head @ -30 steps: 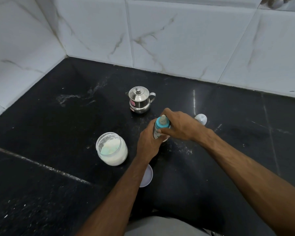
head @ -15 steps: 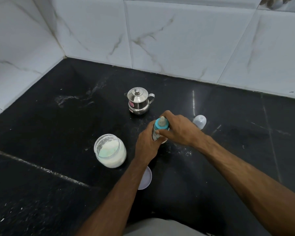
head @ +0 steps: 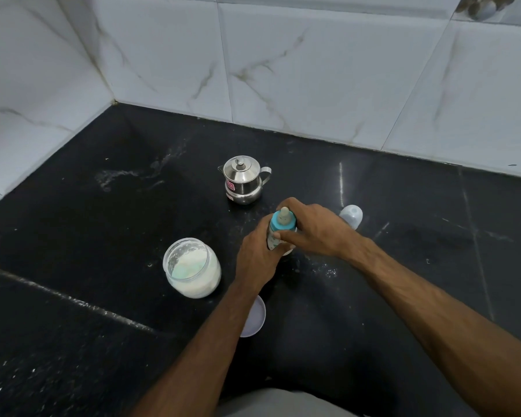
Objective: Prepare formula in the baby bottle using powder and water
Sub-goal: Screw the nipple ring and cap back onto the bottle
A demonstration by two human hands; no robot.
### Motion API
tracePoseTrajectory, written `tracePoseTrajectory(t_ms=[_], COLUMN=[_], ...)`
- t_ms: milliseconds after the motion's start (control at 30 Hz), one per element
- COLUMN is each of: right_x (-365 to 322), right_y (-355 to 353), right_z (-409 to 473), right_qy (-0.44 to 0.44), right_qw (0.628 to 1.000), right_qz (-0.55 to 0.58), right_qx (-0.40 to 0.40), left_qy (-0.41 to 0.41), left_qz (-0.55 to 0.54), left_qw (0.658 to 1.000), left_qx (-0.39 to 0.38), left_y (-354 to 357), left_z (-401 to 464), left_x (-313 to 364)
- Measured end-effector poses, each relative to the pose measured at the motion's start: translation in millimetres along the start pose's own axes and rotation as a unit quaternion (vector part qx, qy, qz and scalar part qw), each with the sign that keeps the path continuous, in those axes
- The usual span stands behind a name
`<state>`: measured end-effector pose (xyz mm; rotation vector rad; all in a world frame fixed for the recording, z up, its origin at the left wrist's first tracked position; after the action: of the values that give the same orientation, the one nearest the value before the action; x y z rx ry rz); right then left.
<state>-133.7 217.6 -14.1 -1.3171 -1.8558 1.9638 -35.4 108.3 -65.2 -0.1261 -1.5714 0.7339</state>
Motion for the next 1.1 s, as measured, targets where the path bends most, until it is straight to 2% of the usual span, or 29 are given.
tracePoseTrajectory(t_ms=[100, 367, 700, 767, 867, 933, 1100], right_x=[0.0, -5.0, -0.3, 7.1, 35.7, 60.5, 103.7], right_y=[-1.8, 18.4, 0.5, -9.6, -24.2, -28.1, -10.3], right_z=[0.2, -12.2, -13.8, -17.2, -21.1, -22.8, -27.8], right_qy=[-0.006, 0.035, 0.007, 0.02, 0.078, 0.126, 0.187], right_qw=[1.0, 0.995, 0.997, 0.994, 0.965, 0.948, 0.959], right_qz=[-0.009, 0.042, 0.077, 0.082, 0.086, 0.059, 0.023], right_qx=[-0.009, 0.08, 0.026, 0.075, 0.234, 0.287, 0.211], left_qy=[-0.003, 0.001, 0.013, 0.018, 0.014, 0.014, 0.006], left_qz=[0.008, 0.009, 0.0, -0.018, -0.016, -0.011, -0.008], left_qw=[1.0, 1.0, 1.0, 0.999, 1.0, 1.0, 1.0], left_qx=[0.007, 0.011, 0.019, 0.021, 0.022, 0.022, 0.018], left_y=[0.3, 1.7, 2.4, 1.8, 1.8, 2.9, 4.1], left_z=[-0.9, -0.4, -2.1, -3.2, -2.7, -1.9, -1.2], left_x=[0.0, -1.1, -3.6, -5.3, -6.7, -8.2, -10.0])
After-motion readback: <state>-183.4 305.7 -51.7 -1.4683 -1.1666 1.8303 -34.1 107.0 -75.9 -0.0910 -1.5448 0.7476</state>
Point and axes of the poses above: each hand's wrist, its own z-axis towards the middle knuckle, its own y-axis out of the palm, x = y × z, the point moved 1 cm from there along z, towards the middle knuckle, and after that the axes turned 4 degrees about y, right-handed, at the moved point
